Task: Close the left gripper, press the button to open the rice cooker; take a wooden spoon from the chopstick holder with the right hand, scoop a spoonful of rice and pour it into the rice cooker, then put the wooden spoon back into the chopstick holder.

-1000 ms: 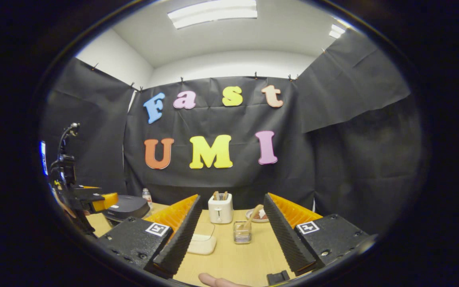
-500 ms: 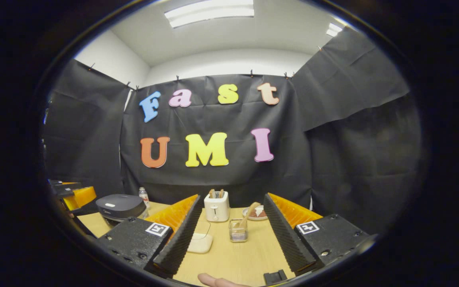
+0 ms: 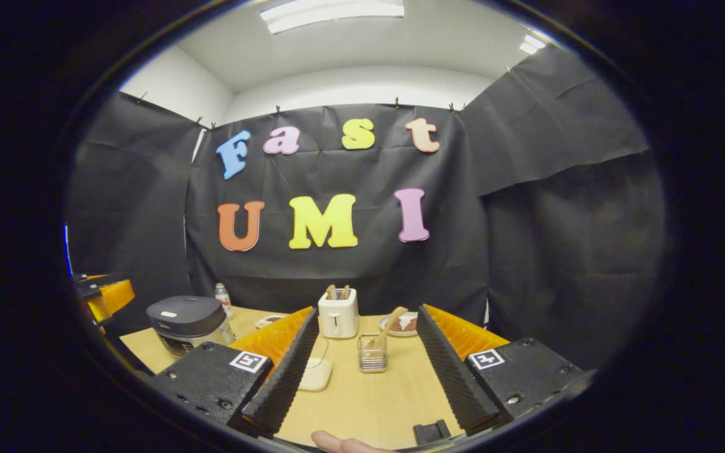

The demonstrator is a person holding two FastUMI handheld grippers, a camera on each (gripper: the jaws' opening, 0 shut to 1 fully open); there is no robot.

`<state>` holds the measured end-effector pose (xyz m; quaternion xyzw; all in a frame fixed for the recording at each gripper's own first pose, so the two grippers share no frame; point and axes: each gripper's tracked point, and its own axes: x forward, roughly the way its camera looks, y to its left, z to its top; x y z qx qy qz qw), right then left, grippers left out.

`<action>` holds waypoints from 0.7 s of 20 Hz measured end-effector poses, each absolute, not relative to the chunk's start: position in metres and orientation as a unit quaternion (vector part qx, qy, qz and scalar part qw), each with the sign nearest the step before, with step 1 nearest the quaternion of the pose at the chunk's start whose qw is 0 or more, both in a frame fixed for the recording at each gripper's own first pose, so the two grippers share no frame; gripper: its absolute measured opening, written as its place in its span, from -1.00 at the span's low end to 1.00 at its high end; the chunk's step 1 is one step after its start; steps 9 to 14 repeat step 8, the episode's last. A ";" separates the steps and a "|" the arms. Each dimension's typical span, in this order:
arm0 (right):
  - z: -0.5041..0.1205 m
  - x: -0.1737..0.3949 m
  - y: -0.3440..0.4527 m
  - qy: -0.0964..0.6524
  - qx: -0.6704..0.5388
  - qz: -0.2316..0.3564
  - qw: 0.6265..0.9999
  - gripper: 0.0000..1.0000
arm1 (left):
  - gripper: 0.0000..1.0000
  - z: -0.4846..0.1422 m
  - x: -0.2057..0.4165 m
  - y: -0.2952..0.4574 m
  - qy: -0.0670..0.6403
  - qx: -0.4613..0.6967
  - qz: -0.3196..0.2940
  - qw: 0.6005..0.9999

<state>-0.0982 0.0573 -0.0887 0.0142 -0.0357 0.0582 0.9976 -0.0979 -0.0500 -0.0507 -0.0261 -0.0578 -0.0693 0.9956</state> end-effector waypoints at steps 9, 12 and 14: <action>-0.088 -0.101 0.059 -0.037 0.012 0.066 0.997 1.00 | 0.92 -0.034 -0.112 -0.044 -0.078 -0.021 -0.063 0.995; -0.088 -0.101 0.059 -0.037 0.012 0.066 0.997 1.00 | 0.92 -0.034 -0.112 -0.044 -0.078 -0.021 -0.063 0.995; -0.088 -0.101 0.059 -0.037 0.012 0.066 0.997 1.00 | 0.92 -0.034 -0.112 -0.044 -0.078 -0.021 -0.063 0.995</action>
